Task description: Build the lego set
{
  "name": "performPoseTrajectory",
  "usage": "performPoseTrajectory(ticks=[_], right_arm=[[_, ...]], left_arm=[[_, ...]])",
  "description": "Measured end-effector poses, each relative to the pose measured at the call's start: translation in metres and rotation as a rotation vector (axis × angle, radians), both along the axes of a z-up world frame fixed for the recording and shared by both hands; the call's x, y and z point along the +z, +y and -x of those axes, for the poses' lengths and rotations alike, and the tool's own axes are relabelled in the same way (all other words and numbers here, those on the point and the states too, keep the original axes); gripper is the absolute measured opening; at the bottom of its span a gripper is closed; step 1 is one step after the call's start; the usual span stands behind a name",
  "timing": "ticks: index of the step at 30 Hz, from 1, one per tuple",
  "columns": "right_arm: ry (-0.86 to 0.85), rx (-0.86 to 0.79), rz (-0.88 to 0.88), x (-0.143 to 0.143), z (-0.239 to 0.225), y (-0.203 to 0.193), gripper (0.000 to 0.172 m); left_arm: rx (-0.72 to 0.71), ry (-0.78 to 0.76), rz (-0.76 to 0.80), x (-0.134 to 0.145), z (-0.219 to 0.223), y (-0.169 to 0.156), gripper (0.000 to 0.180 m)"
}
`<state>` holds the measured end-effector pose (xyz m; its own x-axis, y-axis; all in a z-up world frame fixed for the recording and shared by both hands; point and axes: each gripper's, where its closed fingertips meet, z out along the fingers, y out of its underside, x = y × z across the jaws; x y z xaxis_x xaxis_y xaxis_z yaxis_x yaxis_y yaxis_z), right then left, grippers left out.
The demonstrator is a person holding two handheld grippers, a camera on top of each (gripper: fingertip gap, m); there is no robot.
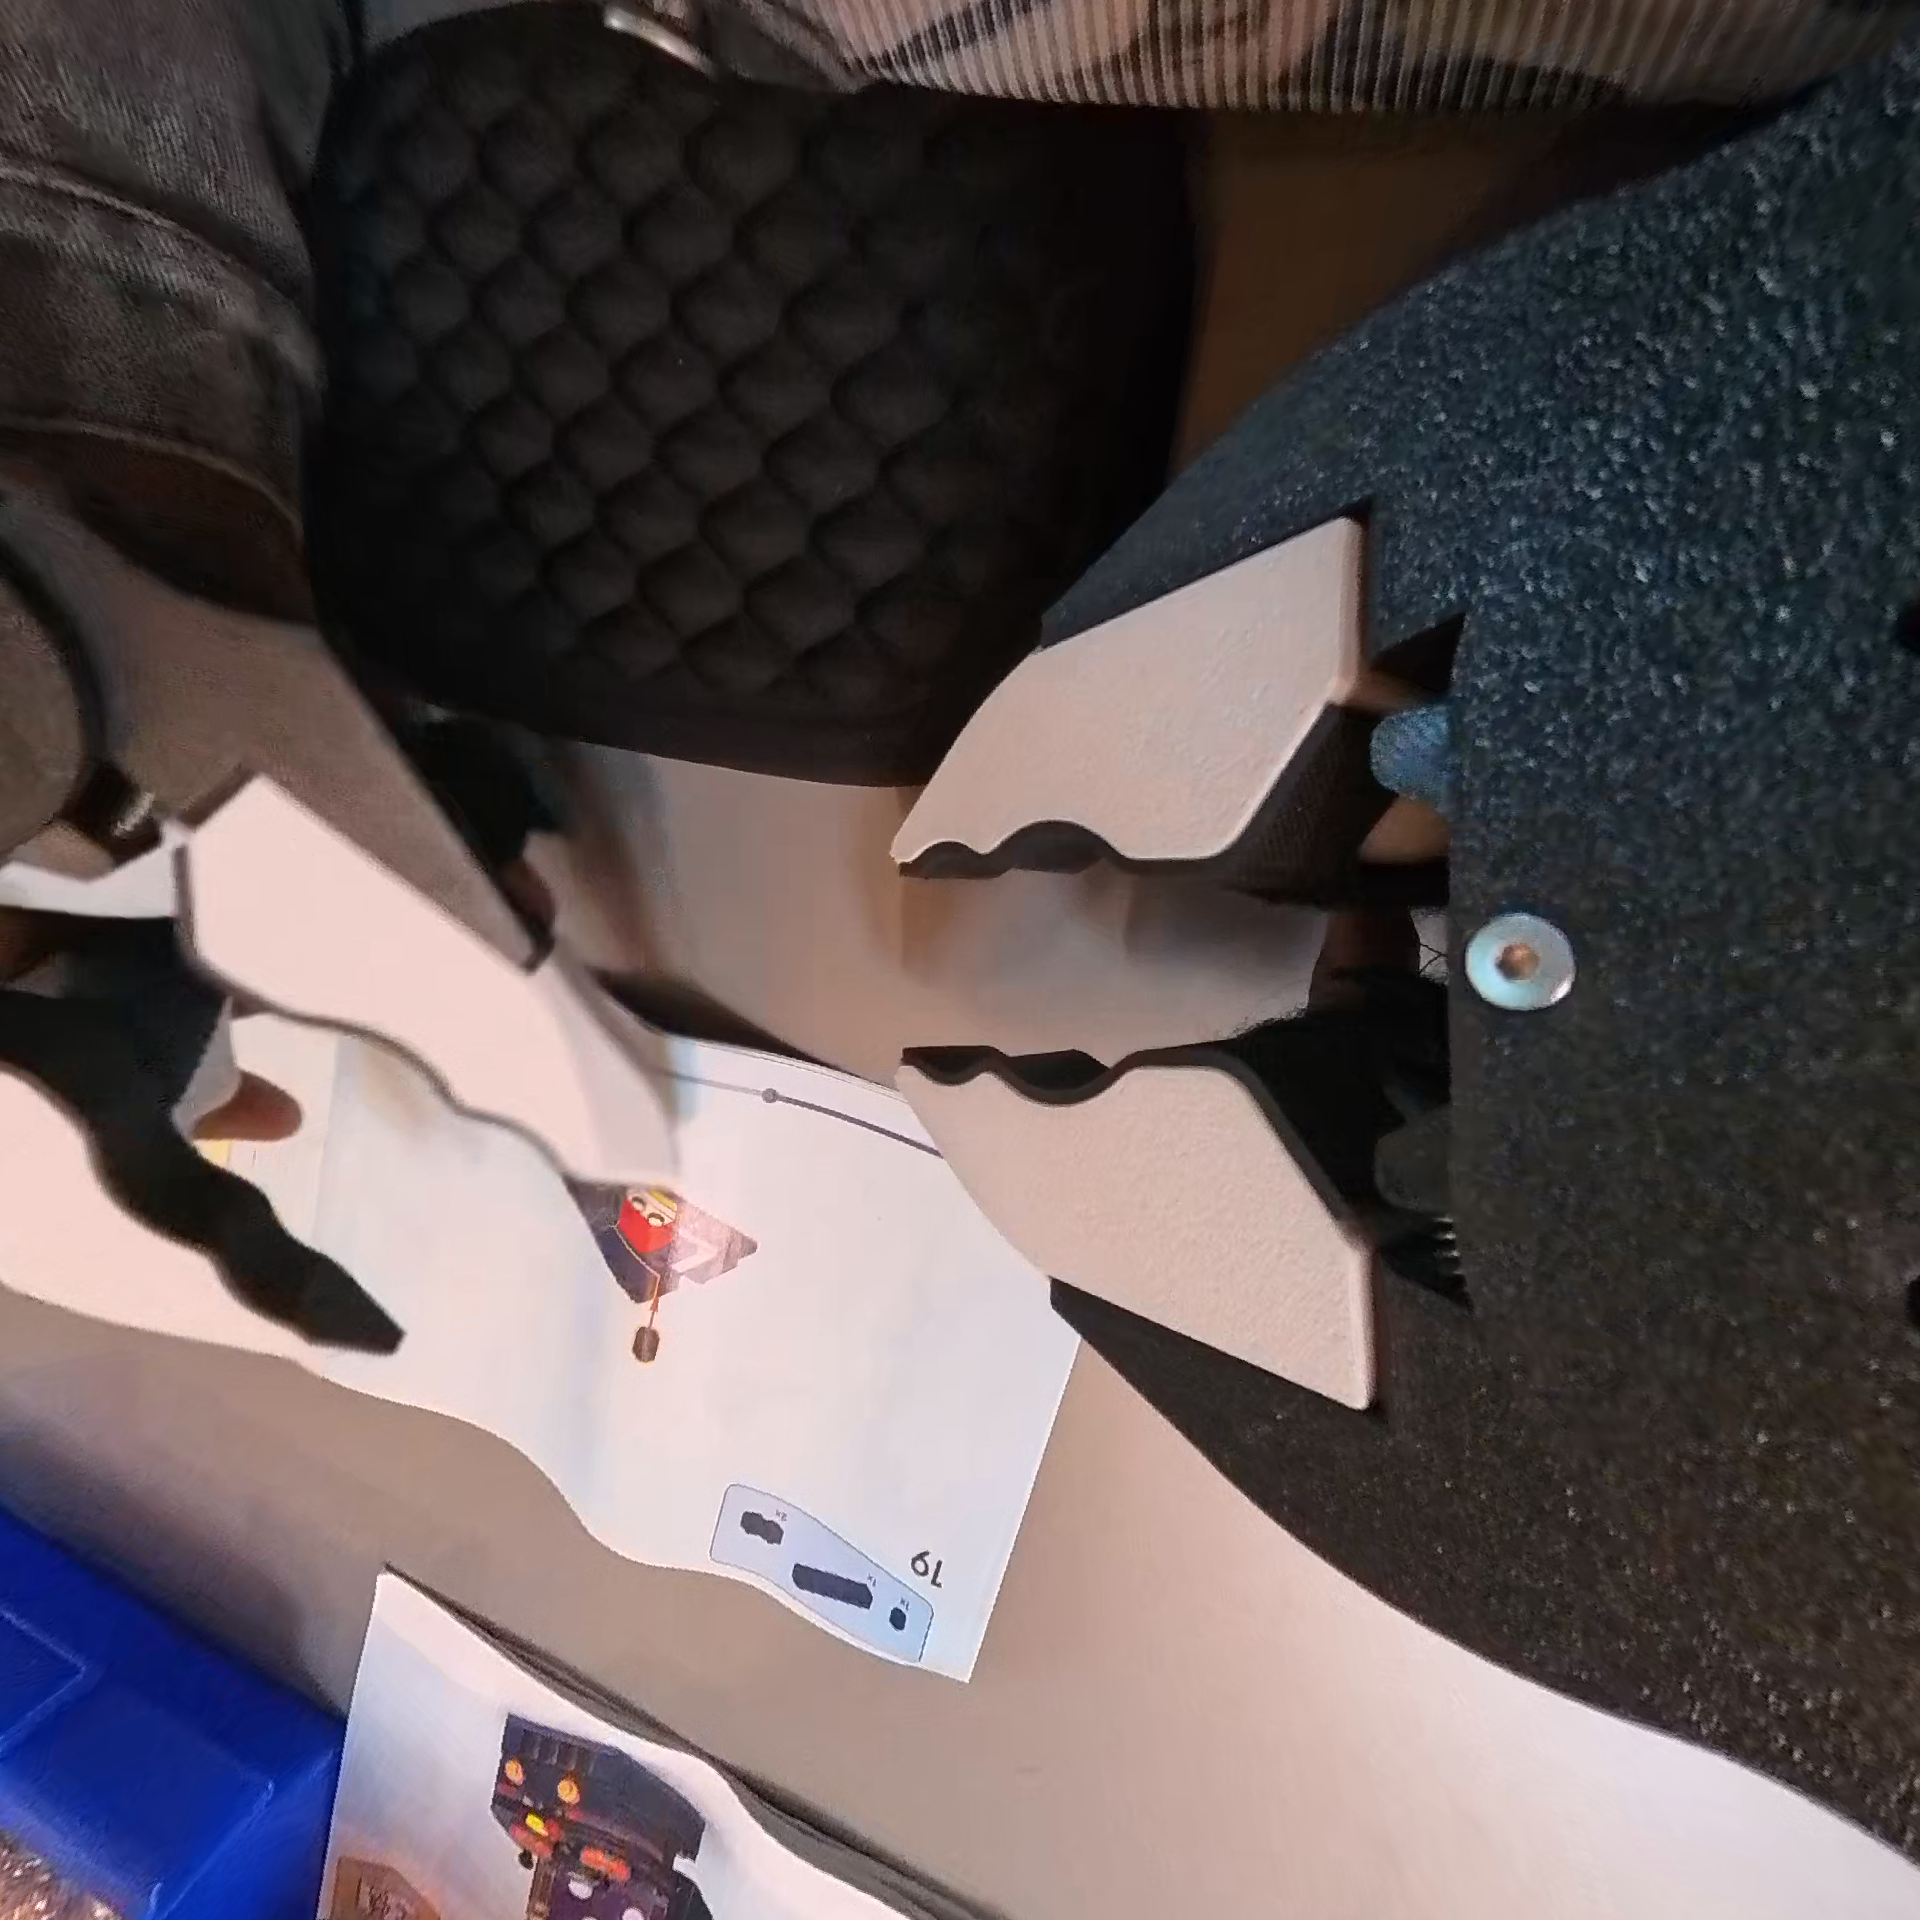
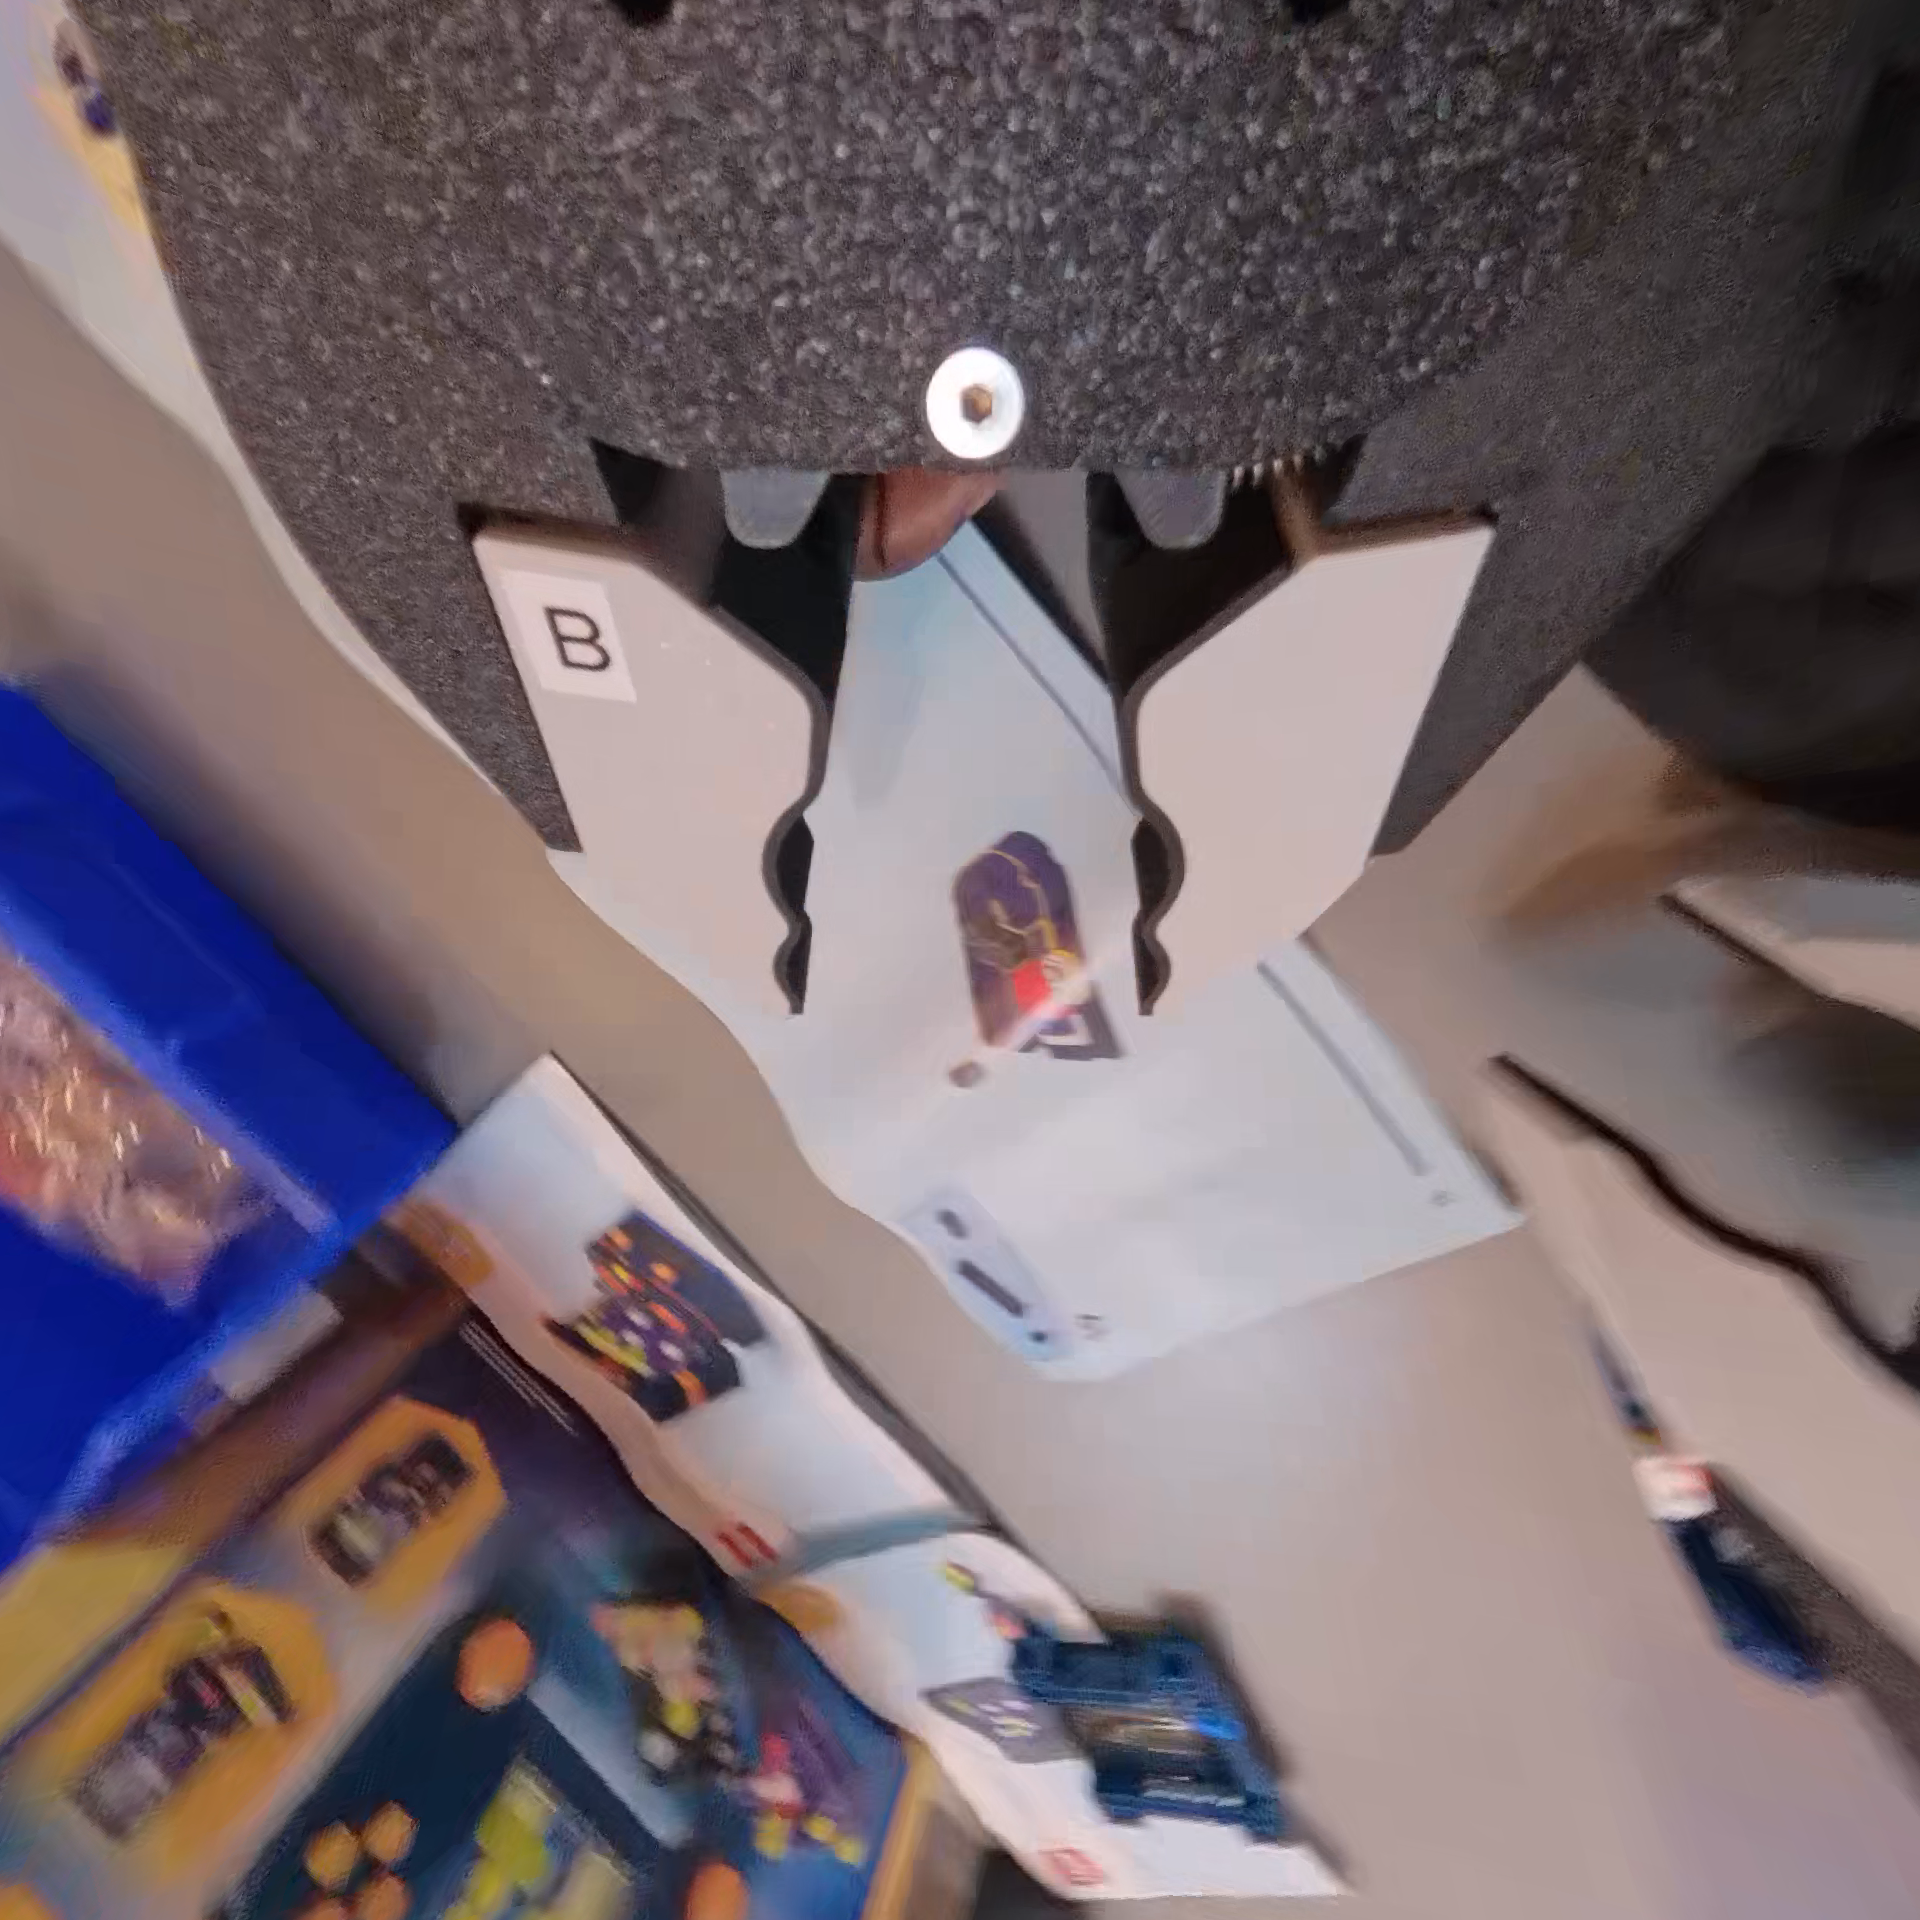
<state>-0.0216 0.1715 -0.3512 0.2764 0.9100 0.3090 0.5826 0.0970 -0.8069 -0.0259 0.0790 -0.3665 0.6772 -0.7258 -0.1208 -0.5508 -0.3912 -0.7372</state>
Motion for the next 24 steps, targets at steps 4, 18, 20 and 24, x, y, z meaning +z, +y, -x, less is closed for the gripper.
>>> performPoseTrajectory(ticks=[4,18,20,24], right_arm=[[-0.061,0.091,-0.082,-0.002,0.002,-0.011,0.058],[-0.087,-0.090,0.180,-0.026,-0.016,0.007,0.049],[-0.101,-0.084,0.153,-0.025,-0.015,0.005,0.046],[-0.104,-0.080,0.145,-0.025,-0.014,0.005,0.045]], left_arm=[[-0.004,0.006,0.005,-0.001,0.000,0.000,0.031],[0.593,0.074,-0.220,0.116,0.179,-0.022,0.071],[0.827,0.173,-0.108,0.100,0.238,-0.056,0.082],[1.061,0.377,0.224,0.042,0.289,-0.115,0.080]])
